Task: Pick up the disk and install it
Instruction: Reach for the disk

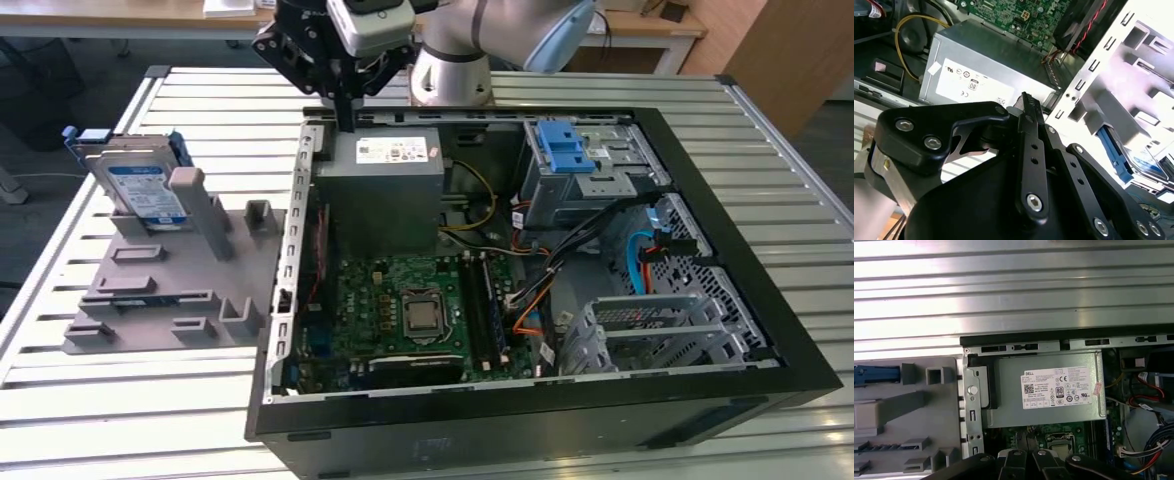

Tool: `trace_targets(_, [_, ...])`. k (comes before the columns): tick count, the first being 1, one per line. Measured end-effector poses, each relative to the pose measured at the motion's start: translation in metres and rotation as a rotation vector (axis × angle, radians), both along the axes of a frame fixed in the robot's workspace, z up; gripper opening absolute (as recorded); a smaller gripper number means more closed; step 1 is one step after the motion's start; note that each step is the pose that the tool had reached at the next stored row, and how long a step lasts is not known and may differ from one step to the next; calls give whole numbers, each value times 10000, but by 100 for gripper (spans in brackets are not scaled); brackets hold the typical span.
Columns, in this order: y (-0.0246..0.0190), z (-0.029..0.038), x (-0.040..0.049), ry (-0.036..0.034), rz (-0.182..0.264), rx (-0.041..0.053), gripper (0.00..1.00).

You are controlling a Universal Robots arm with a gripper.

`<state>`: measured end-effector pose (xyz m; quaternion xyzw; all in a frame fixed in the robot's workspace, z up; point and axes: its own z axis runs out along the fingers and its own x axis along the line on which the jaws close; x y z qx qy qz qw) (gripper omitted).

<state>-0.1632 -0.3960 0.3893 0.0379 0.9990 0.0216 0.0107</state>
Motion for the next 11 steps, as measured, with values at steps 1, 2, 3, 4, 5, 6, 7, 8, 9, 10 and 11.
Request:
trace_targets(1, [4,0,-11,0,0,0,11])
trace_targets(2, [8,-1,-23,-1,-1,1,11])
trace_targets(3, [12,-2,-33,-1,-1,1,11])
trace_targets(4, [15,-2,-41,0,-1,0,11])
trace_targets(5, [18,-2,-48,0,0,0,11])
trace_targets(6, [20,-3,-55,0,-1,0,11])
trace_targets(7, [22,-4,-62,0,-1,0,11])
trace_targets(8, [24,-4,-68,0,0,0,11])
trace_targets(9, [27,-5,-73,0,0,-1,11])
trace_targets(10, [29,-6,-79,0,0,0,11])
trace_targets(11, [31,-7,-86,-1,0,0,11])
